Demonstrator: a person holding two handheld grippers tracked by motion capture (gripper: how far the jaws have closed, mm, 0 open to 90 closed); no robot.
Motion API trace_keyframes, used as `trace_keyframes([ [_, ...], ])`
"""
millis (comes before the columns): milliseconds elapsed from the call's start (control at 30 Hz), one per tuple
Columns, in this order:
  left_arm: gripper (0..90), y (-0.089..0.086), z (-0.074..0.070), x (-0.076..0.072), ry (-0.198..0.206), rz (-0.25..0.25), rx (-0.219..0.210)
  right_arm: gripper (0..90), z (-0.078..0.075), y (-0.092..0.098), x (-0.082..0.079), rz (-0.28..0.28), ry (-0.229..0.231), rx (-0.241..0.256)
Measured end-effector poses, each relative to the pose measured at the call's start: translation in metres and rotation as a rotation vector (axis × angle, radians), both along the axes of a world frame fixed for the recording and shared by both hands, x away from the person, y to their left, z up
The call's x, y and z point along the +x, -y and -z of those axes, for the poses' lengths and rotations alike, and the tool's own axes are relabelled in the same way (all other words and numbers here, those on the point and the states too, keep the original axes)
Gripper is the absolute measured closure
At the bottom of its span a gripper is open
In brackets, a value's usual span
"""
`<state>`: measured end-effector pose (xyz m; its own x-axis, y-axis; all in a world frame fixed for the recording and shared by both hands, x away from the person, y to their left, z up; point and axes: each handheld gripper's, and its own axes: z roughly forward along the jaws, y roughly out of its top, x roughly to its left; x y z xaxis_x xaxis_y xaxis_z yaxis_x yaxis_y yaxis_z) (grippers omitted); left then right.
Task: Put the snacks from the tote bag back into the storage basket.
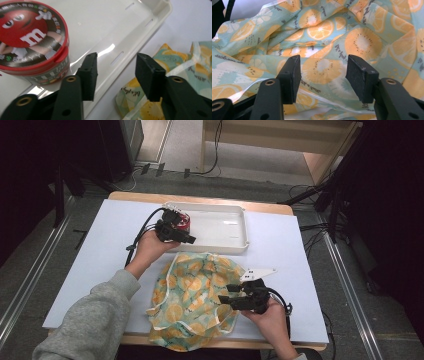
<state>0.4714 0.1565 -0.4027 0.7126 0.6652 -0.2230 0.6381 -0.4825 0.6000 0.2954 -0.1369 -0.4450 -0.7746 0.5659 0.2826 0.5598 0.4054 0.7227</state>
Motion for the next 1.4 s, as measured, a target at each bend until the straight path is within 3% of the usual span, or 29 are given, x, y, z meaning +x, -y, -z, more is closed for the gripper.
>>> trace_keyframes([
  [333,42.6,-0.001,-0.007,-0.014,-0.008,0.043,-0.047,46.6,0.0,0.001,-0.001,0.003,0.003,0.003],
  [733,38.5,-0.01,-0.017,-0.039,0.002,0.076,-0.053,46.3,0.0,-0.001,-0.002,-0.002,0.005,-0.001],
  [833,38.9,-0.014,-0.017,-0.044,0.008,0.067,-0.044,46.1,-0.001,0.0,-0.002,-0.001,0.003,0.0],
  [1400,35.6,-0.044,-0.021,-0.079,-0.001,0.06,-0.079,44.4,-0.002,0.002,-0.004,0.002,0.003,0.003],
])
